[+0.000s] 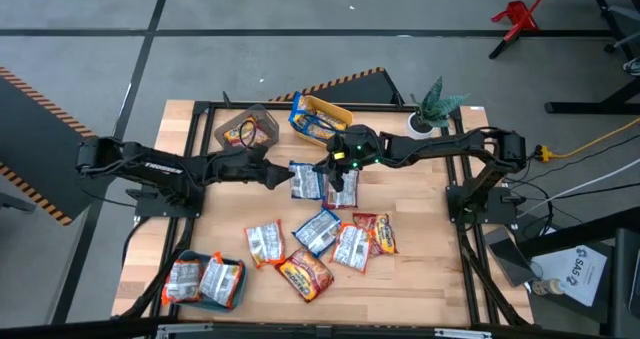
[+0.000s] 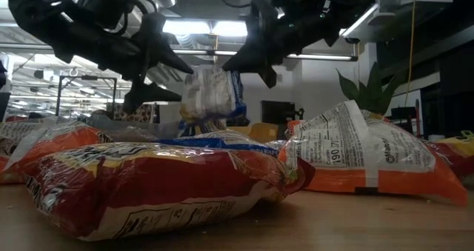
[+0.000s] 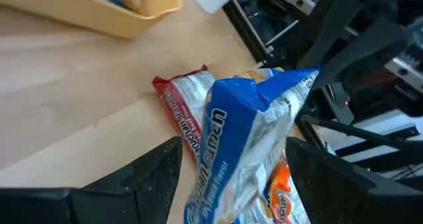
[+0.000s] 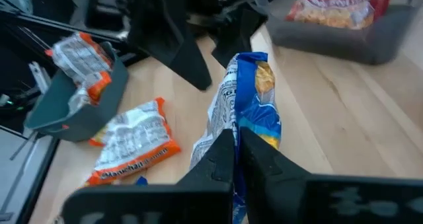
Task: Sort Maruchan noodles
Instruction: Put the blue noodle pack into the yellow bin
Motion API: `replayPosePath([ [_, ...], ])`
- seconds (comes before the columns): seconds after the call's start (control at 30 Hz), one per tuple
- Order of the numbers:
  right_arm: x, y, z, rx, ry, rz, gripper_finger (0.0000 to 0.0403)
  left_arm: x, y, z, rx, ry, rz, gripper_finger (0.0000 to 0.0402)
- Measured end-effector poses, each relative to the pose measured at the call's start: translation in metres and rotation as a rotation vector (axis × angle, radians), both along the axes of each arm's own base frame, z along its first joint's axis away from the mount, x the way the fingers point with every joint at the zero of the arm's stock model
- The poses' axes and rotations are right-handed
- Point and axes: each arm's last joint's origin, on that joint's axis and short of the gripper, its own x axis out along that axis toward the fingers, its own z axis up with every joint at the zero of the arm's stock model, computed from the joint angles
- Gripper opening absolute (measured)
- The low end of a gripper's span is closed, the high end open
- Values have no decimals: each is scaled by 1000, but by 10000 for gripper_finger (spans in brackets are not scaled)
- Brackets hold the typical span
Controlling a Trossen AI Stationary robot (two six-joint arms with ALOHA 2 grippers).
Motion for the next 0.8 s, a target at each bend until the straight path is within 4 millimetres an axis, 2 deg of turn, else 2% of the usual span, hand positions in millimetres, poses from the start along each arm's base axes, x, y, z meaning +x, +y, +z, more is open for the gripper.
replayPosePath([
  [0.23, 0, 0, 0, 27, -1, 5, 0, 1, 0, 2, 43, -15, -13, 265],
  [0.37, 1, 0, 3, 23, -28, 9, 0, 7, -1, 3, 48, -75, -90, 265],
  [0.63, 2, 1, 5, 50, -46, 21, 0, 15, -1, -6, 38, -90, -117, 265],
  [0.8, 2, 1, 6, 52, -52, 32, 0, 16, -4, -6, 15, -97, -213, 262],
])
